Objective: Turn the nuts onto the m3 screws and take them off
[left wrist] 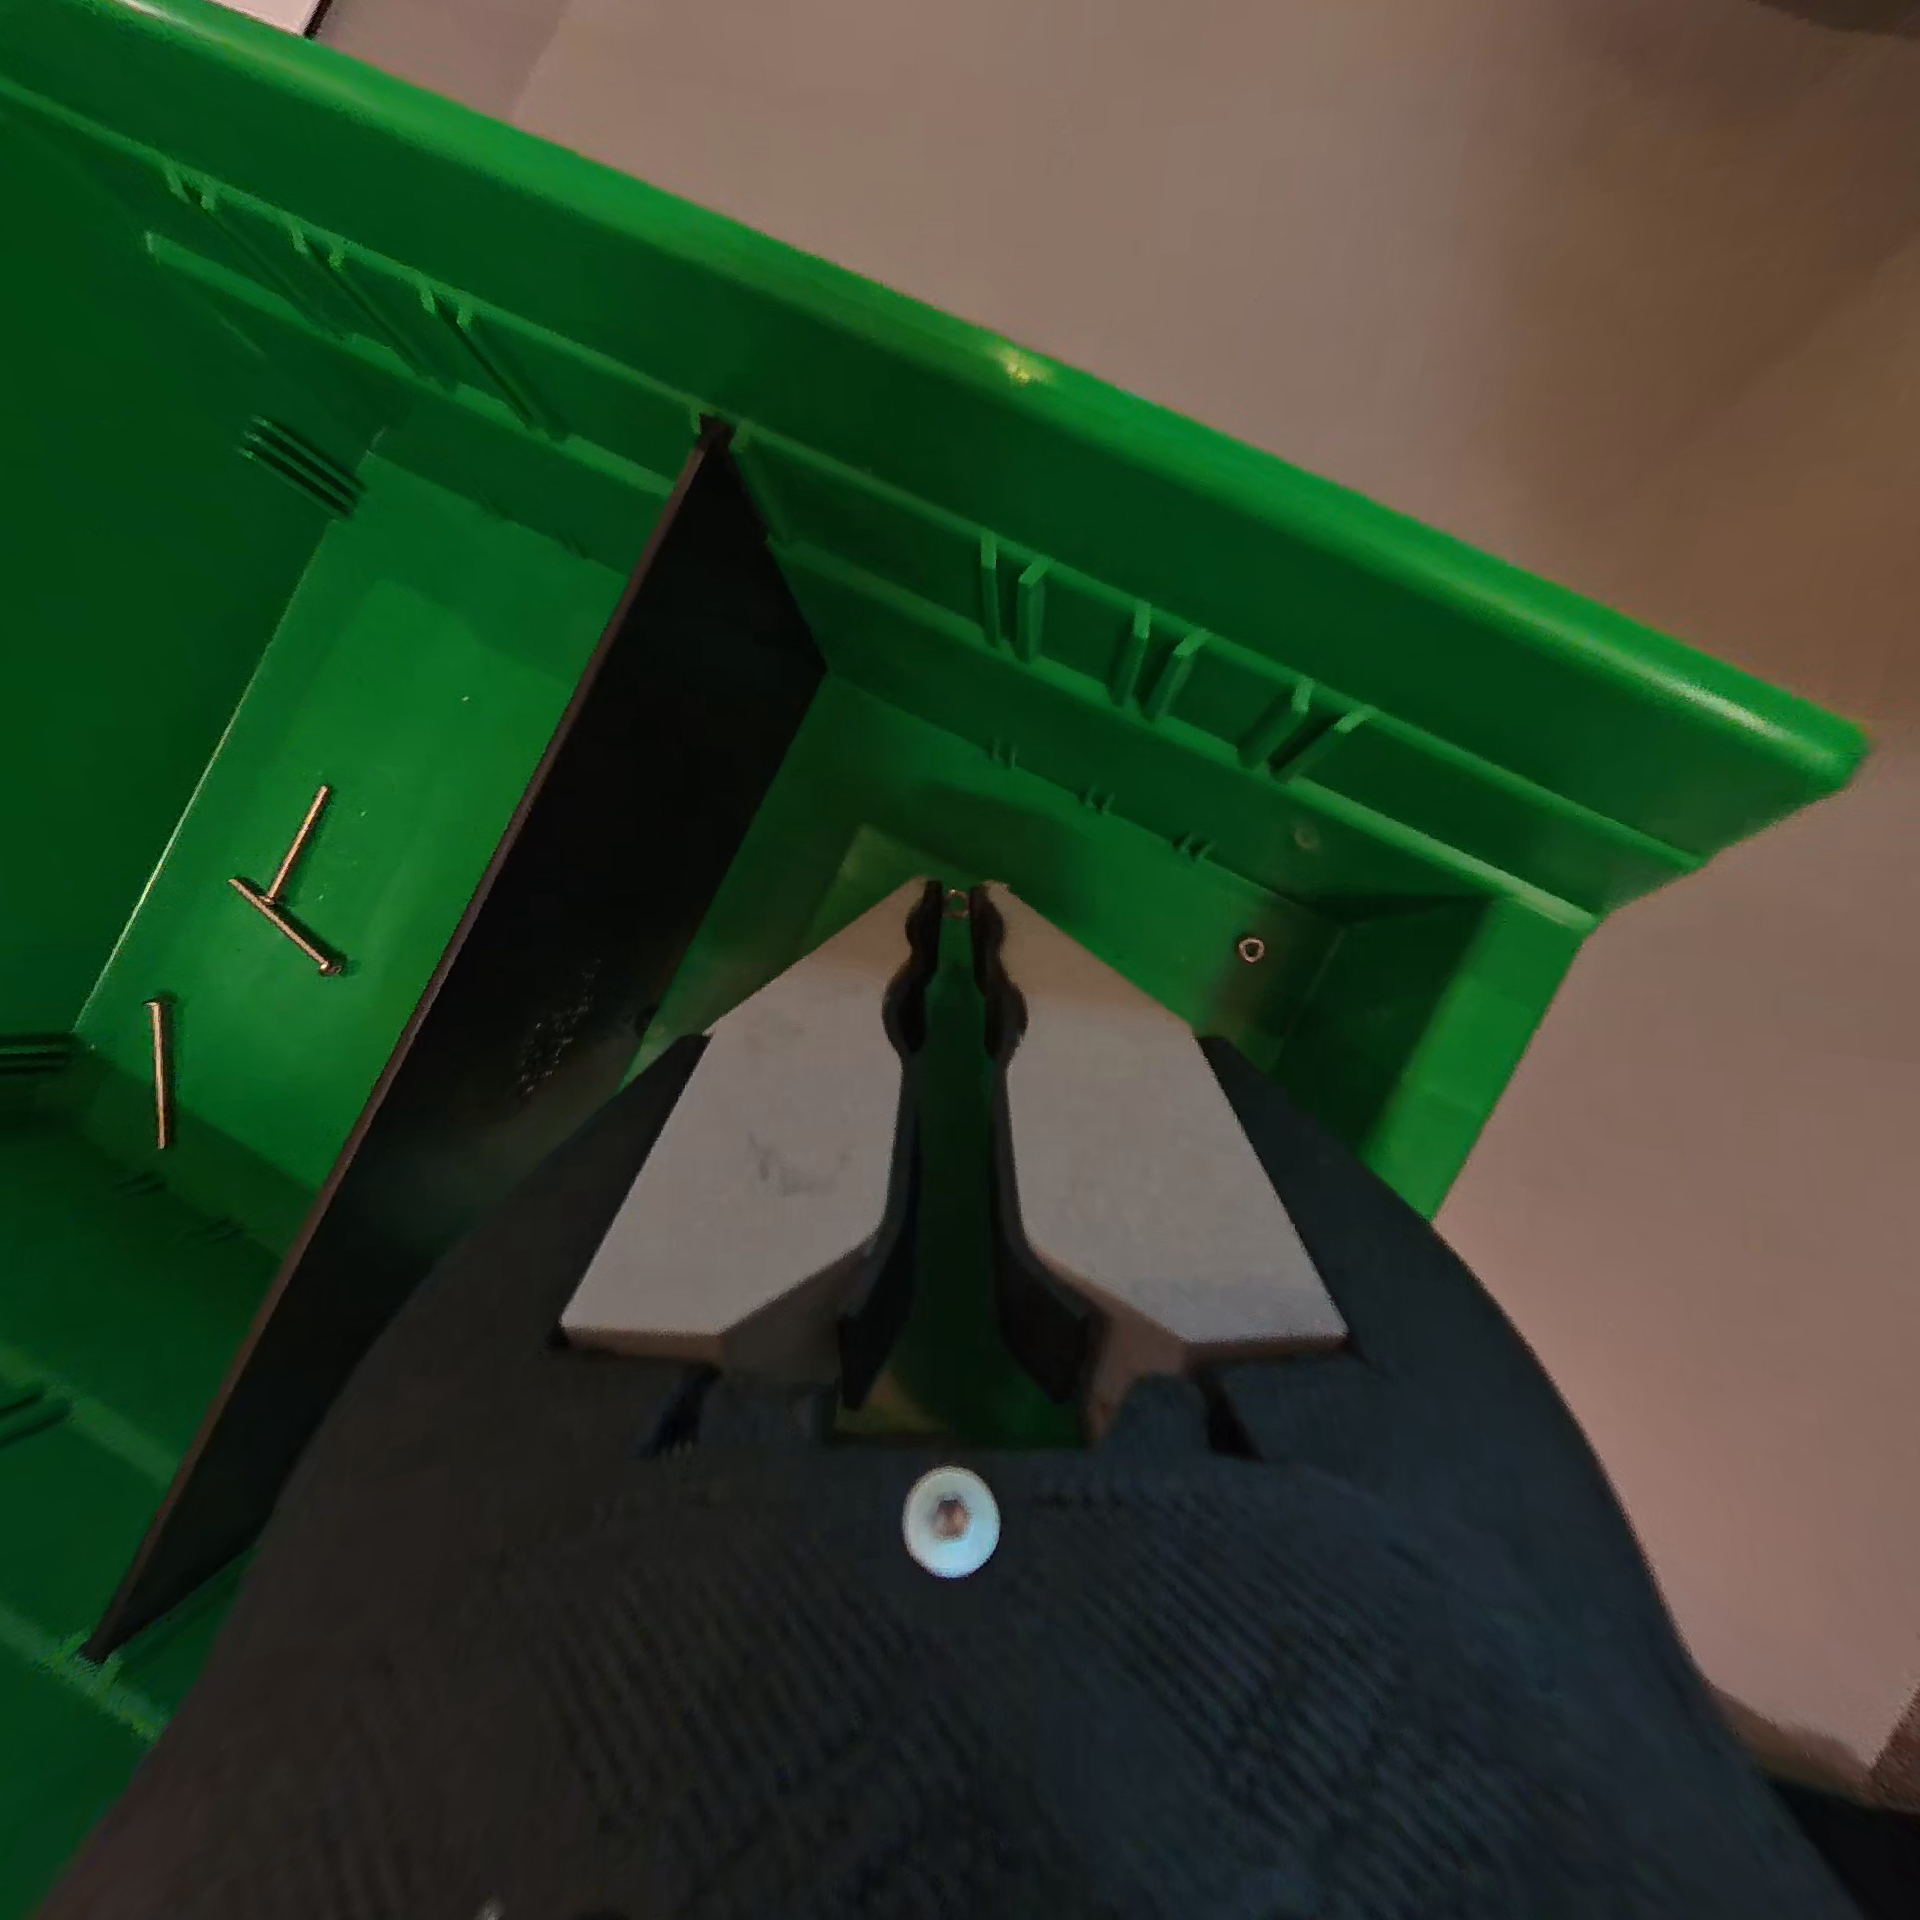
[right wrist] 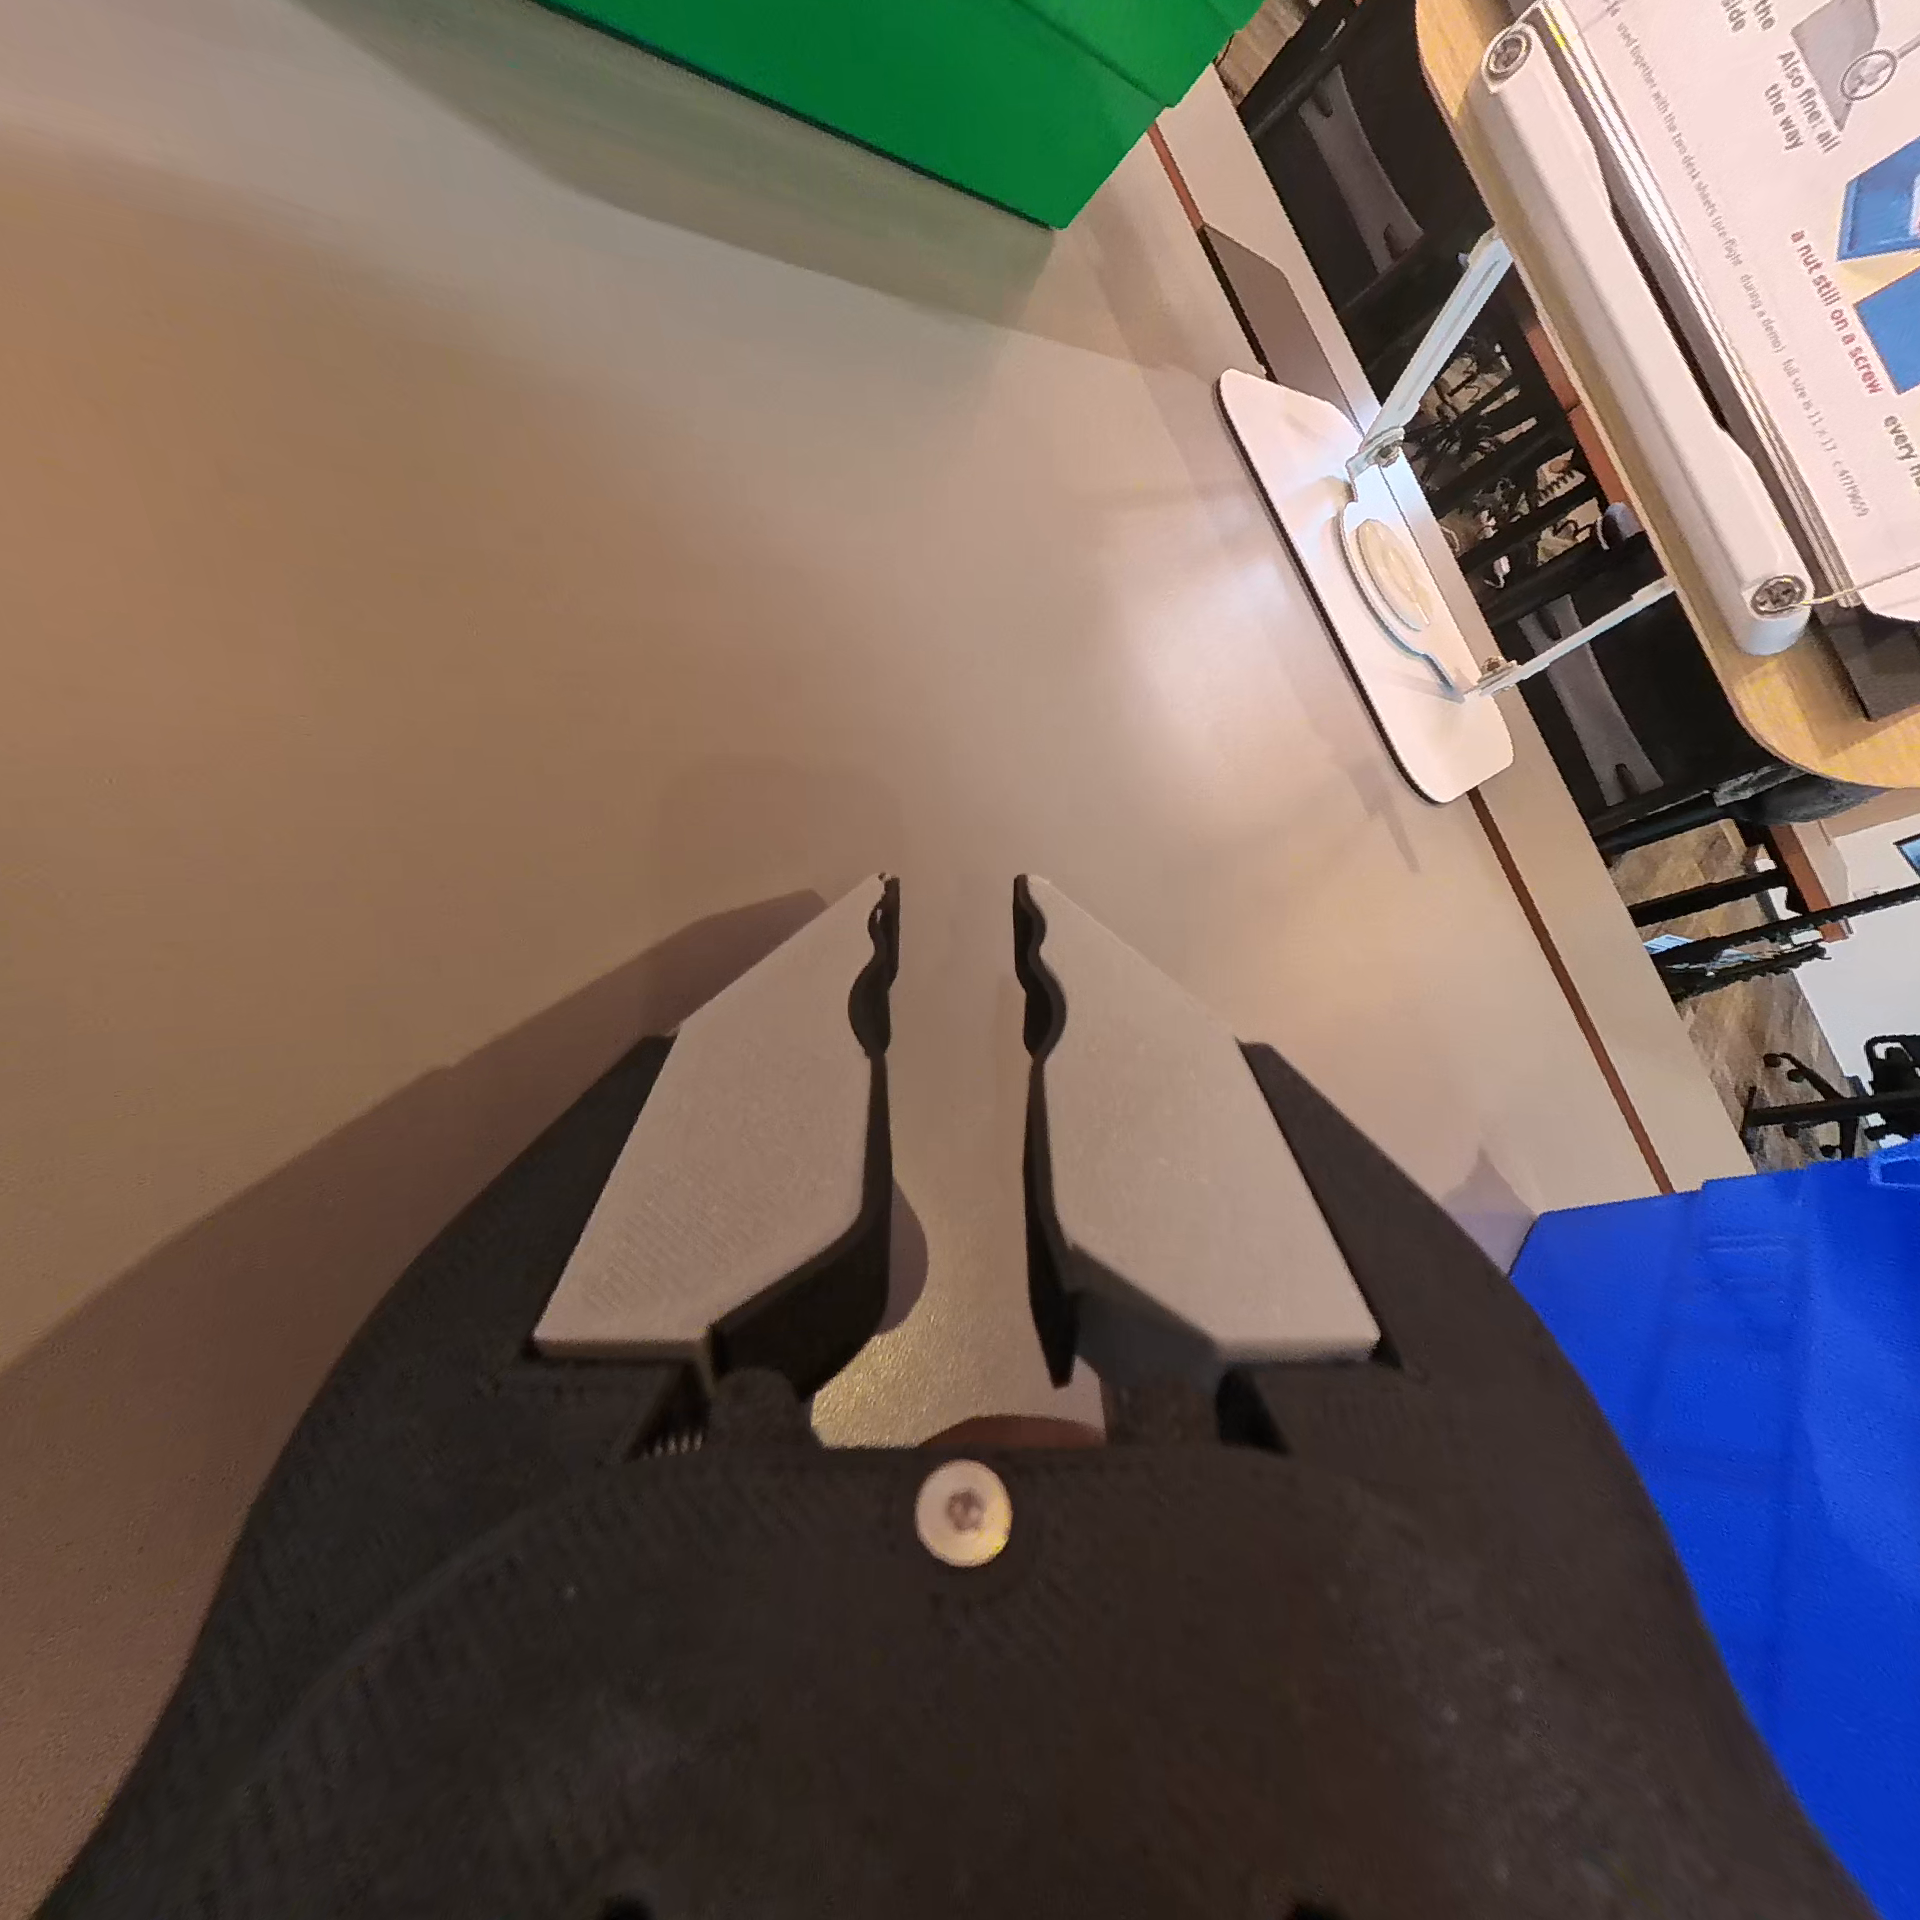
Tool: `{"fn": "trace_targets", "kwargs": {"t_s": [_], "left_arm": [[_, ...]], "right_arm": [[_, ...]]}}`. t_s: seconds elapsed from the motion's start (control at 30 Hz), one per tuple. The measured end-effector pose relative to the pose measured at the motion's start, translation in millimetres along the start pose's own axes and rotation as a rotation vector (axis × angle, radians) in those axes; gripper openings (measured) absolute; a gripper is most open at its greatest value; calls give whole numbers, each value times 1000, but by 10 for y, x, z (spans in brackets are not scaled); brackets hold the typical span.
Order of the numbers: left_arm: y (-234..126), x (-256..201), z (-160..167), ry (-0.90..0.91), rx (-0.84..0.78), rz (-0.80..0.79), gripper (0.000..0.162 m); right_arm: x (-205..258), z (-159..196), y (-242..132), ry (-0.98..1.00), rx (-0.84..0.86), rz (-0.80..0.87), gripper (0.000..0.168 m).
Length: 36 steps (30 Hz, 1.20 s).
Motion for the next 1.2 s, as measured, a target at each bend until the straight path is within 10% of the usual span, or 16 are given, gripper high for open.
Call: {"fn": "trace_targets", "kwargs": {"t_s": [1.2], "left_arm": [[-470,-213,-529,42,-418,31,4]], "right_arm": [[4,3,7,-4,2,2,19]]}}
Point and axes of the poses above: each gripper's, where its closed fingertips meet, y out along the fingers, z out of its underside, x = y × z across the jaws, the point moved 6 cm from there along -y, back along the fingers, and after that the axes turned 6 degrees about y, right-handed, at the moved point
